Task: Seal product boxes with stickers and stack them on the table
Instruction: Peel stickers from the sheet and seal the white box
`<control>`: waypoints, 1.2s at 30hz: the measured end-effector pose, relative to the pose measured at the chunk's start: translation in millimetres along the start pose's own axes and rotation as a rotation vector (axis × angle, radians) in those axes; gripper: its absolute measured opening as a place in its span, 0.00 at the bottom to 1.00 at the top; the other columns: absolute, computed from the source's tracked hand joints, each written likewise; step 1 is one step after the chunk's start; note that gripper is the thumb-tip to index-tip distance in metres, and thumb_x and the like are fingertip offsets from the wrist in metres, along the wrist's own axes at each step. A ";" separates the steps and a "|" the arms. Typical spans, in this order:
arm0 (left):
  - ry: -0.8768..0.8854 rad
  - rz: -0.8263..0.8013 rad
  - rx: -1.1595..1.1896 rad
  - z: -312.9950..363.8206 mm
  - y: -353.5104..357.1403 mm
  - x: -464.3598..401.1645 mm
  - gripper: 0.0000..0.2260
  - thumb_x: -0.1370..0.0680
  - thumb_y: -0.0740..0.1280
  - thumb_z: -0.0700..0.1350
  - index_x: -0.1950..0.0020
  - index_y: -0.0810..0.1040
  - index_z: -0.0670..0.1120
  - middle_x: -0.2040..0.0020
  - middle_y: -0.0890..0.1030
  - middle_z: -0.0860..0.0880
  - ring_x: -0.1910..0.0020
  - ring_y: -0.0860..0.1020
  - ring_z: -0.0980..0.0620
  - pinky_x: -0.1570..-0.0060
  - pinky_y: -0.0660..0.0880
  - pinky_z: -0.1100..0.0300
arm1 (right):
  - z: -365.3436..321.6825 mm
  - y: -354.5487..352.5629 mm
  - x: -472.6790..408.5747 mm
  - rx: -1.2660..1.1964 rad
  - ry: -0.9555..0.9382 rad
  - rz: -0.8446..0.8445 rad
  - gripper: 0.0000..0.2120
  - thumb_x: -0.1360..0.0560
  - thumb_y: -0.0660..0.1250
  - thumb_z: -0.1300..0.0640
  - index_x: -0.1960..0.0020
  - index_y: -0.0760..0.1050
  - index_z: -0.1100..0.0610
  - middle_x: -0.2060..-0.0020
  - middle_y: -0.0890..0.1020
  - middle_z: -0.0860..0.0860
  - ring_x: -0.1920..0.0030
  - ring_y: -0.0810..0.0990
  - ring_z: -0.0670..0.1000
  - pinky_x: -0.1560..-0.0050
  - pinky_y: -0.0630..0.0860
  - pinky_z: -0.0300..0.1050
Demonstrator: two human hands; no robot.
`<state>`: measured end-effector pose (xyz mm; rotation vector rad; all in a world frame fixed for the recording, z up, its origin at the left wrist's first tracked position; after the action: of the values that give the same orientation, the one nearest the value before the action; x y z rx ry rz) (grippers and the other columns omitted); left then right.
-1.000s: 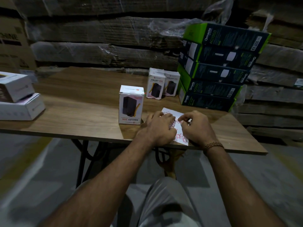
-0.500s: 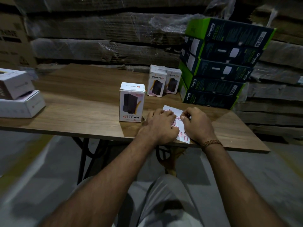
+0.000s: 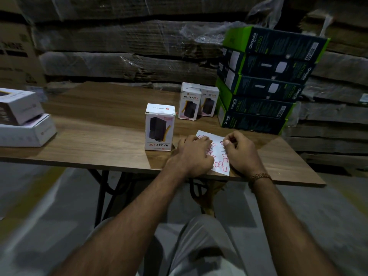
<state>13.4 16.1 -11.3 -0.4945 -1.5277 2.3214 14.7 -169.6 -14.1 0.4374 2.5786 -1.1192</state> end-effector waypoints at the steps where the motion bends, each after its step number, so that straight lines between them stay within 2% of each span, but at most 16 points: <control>1: -0.017 0.028 0.082 -1.6 0.1 1.9 0.34 0.23 0.58 0.57 0.16 0.64 0.55 0.16 0.63 0.51 0.19 0.59 0.43 0.21 0.60 0.39 | 0.1 -0.3 0.1 -0.015 0.016 -0.008 0.04 0.16 0.65 0.55 0.48 0.78 0.50 0.52 0.83 0.45 0.49 0.80 0.49 0.51 0.77 0.50; 3: -0.004 0.125 0.255 -3.2 -2.2 8.1 0.29 0.20 0.61 0.53 0.18 0.68 0.56 0.18 0.67 0.51 0.20 0.62 0.45 0.22 0.64 0.38 | -0.4 -0.4 0.0 -0.028 0.033 -0.008 0.04 0.16 0.66 0.55 0.50 0.78 0.48 0.53 0.82 0.43 0.50 0.80 0.48 0.52 0.76 0.49; 6: 0.175 0.387 0.386 1.2 -12.2 25.2 0.25 0.23 0.62 0.43 0.25 0.78 0.49 0.24 0.76 0.50 0.24 0.71 0.52 0.25 0.71 0.45 | -1.5 -0.7 0.2 -0.011 0.040 -0.002 0.04 0.17 0.66 0.56 0.50 0.78 0.49 0.53 0.82 0.44 0.52 0.79 0.48 0.54 0.71 0.45; 8: 0.286 0.617 0.364 5.2 -18.7 44.3 0.22 0.24 0.63 0.36 0.31 0.81 0.42 0.31 0.81 0.46 0.29 0.77 0.50 0.32 0.77 0.50 | -2.0 -0.9 0.4 -0.007 0.040 -0.003 0.04 0.17 0.67 0.56 0.49 0.77 0.48 0.52 0.82 0.45 0.53 0.78 0.47 0.57 0.70 0.44; 10: 0.353 0.883 0.283 7.6 -27.1 66.5 0.17 0.23 0.63 0.33 0.37 0.83 0.37 0.38 0.83 0.41 0.35 0.80 0.45 0.36 0.79 0.52 | -2.2 -0.6 0.6 -0.024 0.040 -0.004 0.03 0.17 0.67 0.56 0.48 0.77 0.48 0.52 0.81 0.44 0.53 0.78 0.46 0.58 0.71 0.44; 12: 0.381 1.092 0.194 0.8 -38.4 80.6 0.13 0.23 0.63 0.32 0.42 0.83 0.35 0.42 0.83 0.38 0.39 0.80 0.42 0.37 0.77 0.53 | -2.7 -0.9 1.6 -0.032 0.021 0.016 0.03 0.17 0.69 0.55 0.49 0.77 0.48 0.52 0.81 0.43 0.53 0.78 0.45 0.57 0.74 0.45; 14: 0.326 1.218 0.094 -16.2 -55.1 84.5 0.12 0.23 0.66 0.31 0.41 0.82 0.35 0.39 0.81 0.37 0.38 0.78 0.40 0.36 0.73 0.54 | -5.1 -1.2 2.5 -0.025 0.009 0.035 0.03 0.18 0.70 0.55 0.49 0.78 0.49 0.53 0.81 0.43 0.54 0.79 0.44 0.57 0.75 0.45; 16: 0.222 1.244 0.057 -36.7 -71.6 82.7 0.15 0.23 0.68 0.33 0.37 0.80 0.35 0.35 0.78 0.36 0.34 0.76 0.40 0.33 0.70 0.55 | -8.5 -1.1 3.3 -0.013 0.002 0.028 0.04 0.18 0.71 0.54 0.50 0.77 0.48 0.52 0.82 0.44 0.56 0.80 0.46 0.58 0.76 0.47; 18: 0.147 1.201 0.083 -52.8 -82.3 79.2 0.19 0.24 0.70 0.34 0.33 0.78 0.36 0.31 0.75 0.37 0.31 0.73 0.40 0.30 0.67 0.57 | -14.2 0.2 4.2 0.002 -0.005 0.011 0.05 0.18 0.71 0.53 0.51 0.77 0.46 0.51 0.82 0.44 0.57 0.80 0.47 0.58 0.77 0.47; 21: 0.123 1.108 0.148 -67.5 -86.1 71.6 0.22 0.21 0.69 0.39 0.27 0.75 0.40 0.26 0.71 0.39 0.26 0.71 0.42 0.27 0.70 0.54 | -29.5 5.4 7.9 0.005 -0.034 0.003 0.06 0.18 0.71 0.55 0.52 0.77 0.46 0.51 0.82 0.43 0.53 0.80 0.46 0.58 0.74 0.43; 23: 0.141 1.024 0.185 -74.8 -83.2 66.7 0.21 0.19 0.68 0.42 0.26 0.76 0.43 0.23 0.70 0.41 0.25 0.71 0.45 0.28 0.70 0.60 | -47.7 7.9 10.3 -0.020 -0.090 0.000 0.08 0.18 0.70 0.57 0.53 0.77 0.47 0.53 0.82 0.43 0.51 0.79 0.43 0.58 0.72 0.40; 25: 0.156 0.955 0.191 -80.5 -78.0 64.7 0.17 0.17 0.68 0.43 0.28 0.78 0.44 0.21 0.70 0.44 0.25 0.72 0.48 0.32 0.71 0.65 | -70.5 7.1 11.3 -0.057 -0.174 -0.011 0.07 0.18 0.71 0.58 0.54 0.78 0.48 0.56 0.82 0.42 0.53 0.80 0.41 0.57 0.75 0.40; 29: 0.202 0.932 0.203 -86.6 -69.0 65.2 0.16 0.19 0.69 0.36 0.30 0.80 0.43 0.23 0.75 0.46 0.24 0.74 0.48 0.29 0.75 0.51 | -120.7 -5.6 9.4 -0.092 -0.324 -0.039 0.03 0.21 0.75 0.57 0.51 0.82 0.50 0.58 0.84 0.43 0.55 0.84 0.41 0.55 0.83 0.39; 36: 0.224 0.963 0.238 -87.5 -67.9 64.0 0.17 0.20 0.69 0.34 0.31 0.80 0.40 0.28 0.80 0.44 0.26 0.76 0.46 0.30 0.76 0.45 | -182.4 -15.4 -5.8 -0.020 -0.453 -0.148 0.04 0.22 0.76 0.59 0.50 0.85 0.51 0.58 0.86 0.45 0.57 0.85 0.42 0.54 0.86 0.45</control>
<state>0.9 141.3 11.9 -1.6345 -0.9719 2.8911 -12.8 -45.1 117.3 -0.0178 2.2445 -1.0892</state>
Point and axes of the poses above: each hand's wrist, its own x-axis away from the middle knuckle, its own y-axis out of the palm, z = x × y, the point moved 2 cm from there along -x, towards the middle knuckle
